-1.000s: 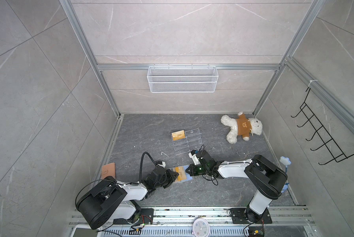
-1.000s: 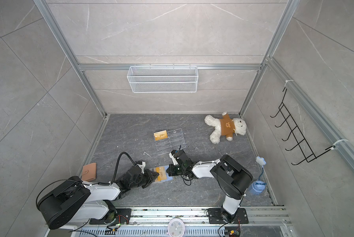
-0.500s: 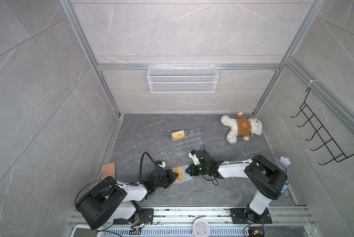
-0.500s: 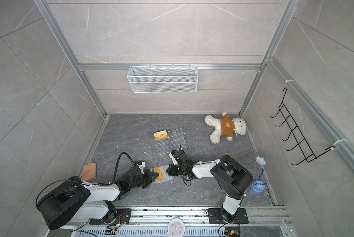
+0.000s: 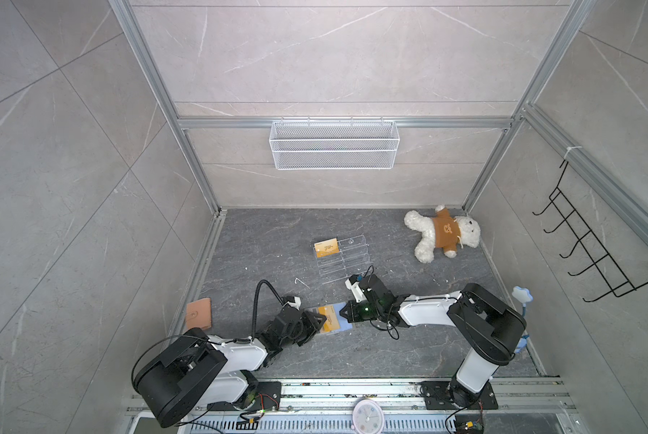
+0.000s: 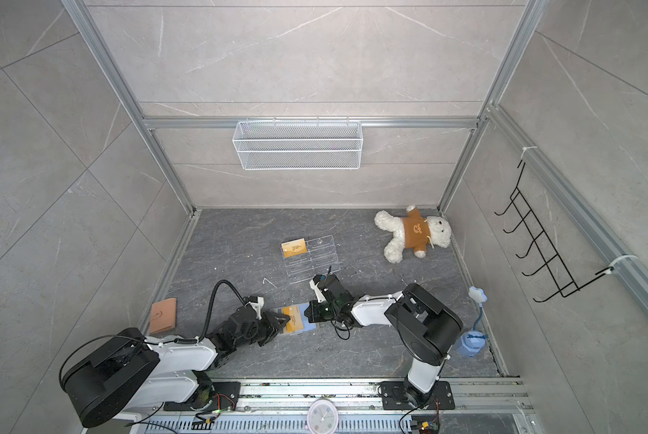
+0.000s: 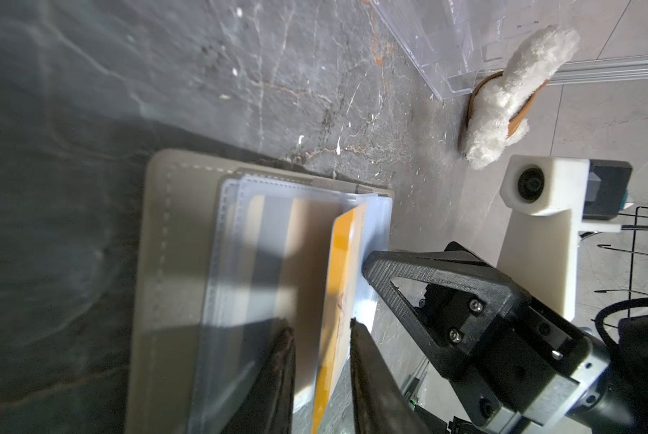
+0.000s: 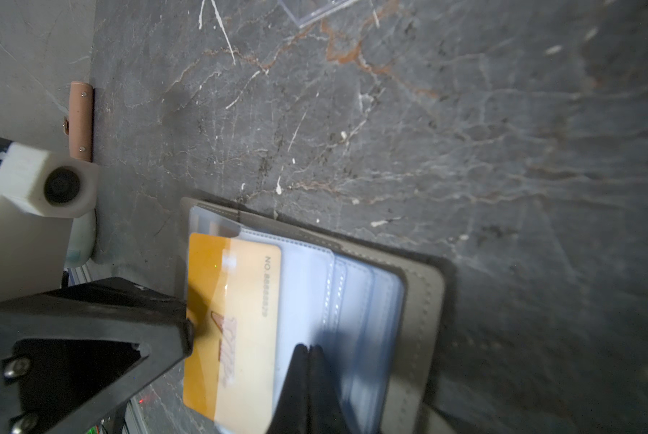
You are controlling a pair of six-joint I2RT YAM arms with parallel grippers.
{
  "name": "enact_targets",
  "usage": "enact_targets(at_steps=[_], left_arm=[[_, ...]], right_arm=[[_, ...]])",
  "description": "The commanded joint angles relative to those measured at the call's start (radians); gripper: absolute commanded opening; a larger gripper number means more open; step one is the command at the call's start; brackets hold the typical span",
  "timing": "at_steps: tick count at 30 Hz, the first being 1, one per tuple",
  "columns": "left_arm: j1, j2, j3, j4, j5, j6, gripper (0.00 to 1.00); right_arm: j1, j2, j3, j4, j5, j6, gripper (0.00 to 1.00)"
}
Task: Take the credit cards out of the card holder
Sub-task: Take out the credit card from the card slot.
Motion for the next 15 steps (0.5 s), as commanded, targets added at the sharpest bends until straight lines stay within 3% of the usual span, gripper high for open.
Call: enact_targets(at_steps=[1, 6, 15], left_arm=[[-0.002, 0.035, 0.005, -0.006, -0.019, 0.008, 0.31], [-0.002, 0.066, 0.013, 0.029, -0.014, 0.004, 0.27], [-0.002, 0.019, 0.020, -0.022, -0.019, 0.026, 0.02]], right_arm=[[0.013, 0.043, -0.011, -0.106, 0.029, -0.002, 0.00], [0.014, 0.044, -0.006, -0.108, 0.028, -0.004, 0.00], [0.014, 0.031, 0.000, -0.121, 0.028, -0.012, 0.00]])
